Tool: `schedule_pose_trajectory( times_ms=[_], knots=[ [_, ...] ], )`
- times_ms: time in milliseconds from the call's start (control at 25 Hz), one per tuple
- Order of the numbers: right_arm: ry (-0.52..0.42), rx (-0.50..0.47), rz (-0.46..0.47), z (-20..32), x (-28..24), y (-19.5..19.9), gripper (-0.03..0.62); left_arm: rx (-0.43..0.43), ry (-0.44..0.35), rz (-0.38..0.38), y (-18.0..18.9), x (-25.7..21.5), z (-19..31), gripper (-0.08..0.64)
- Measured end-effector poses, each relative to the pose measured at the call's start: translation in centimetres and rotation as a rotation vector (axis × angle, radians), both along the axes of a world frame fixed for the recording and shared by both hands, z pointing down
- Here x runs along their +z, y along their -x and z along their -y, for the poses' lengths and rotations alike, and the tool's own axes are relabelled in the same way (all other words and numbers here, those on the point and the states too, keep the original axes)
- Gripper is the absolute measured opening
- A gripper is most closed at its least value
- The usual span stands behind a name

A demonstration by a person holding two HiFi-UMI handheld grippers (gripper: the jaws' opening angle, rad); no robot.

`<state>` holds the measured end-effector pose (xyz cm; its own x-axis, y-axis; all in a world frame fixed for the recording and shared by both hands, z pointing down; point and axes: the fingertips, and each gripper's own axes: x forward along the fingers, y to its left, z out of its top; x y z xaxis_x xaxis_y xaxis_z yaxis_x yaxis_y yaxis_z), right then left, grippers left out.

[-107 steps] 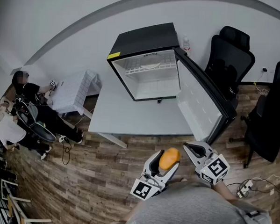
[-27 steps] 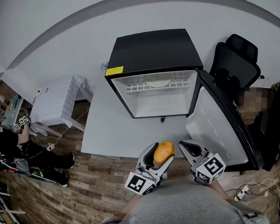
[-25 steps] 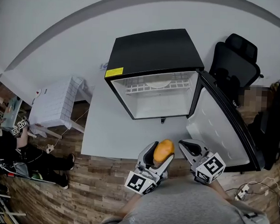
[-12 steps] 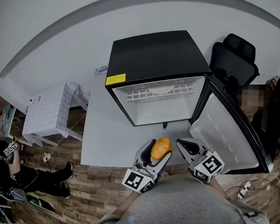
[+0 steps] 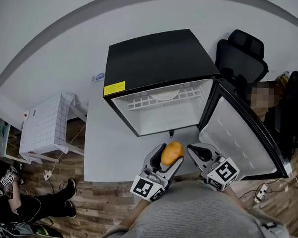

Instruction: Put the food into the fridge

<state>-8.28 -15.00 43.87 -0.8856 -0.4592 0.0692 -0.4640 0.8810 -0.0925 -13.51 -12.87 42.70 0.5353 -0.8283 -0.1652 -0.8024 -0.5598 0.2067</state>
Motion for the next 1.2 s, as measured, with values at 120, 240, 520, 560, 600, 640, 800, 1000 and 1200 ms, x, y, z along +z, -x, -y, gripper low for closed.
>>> schedule_pose_trajectory(
  times_ms=[120,240,520,560,600,640,800,1000,1200],
  knots=[
    [0.003,0.006,-0.003,0.4,0.1,-0.2,0.013,0.005,-0.007,0.005,-0.1,-0.3,0.2,0.322],
    [-0.008,0.002,0.008,0.5,-0.3,0.1,0.013,0.004,0.024,0.019,0.3,0.8,0.1,0.322],
    [0.007,0.001,0.005,0.4,0.4,0.3,0.013,-0.009,0.010,0.014,0.5,0.5,0.1,0.322],
    [0.007,0.003,0.006,0.4,0.4,0.3,0.014,-0.013,0.017,0.021,0.7,0.8,0.1,0.322],
    [0.006,0.003,0.007,0.5,0.4,0.4,0.014,-0.017,0.022,0.026,0.9,1.0,0.2,0.322],
    [0.005,0.004,0.008,0.5,0.3,0.4,0.013,-0.020,0.027,0.032,1.1,1.2,0.3,0.322],
    [0.001,0.011,0.011,0.5,0.3,0.2,0.013,-0.018,0.023,0.054,1.3,1.1,0.8,0.322],
    [0.009,0.020,0.012,0.6,0.4,-0.1,0.012,-0.016,0.005,0.084,1.5,0.5,1.8,0.322],
    [0.011,0.019,0.008,0.8,0.5,-0.1,0.013,-0.023,-0.045,0.138,2.1,-0.8,3.6,0.322]
  ],
)
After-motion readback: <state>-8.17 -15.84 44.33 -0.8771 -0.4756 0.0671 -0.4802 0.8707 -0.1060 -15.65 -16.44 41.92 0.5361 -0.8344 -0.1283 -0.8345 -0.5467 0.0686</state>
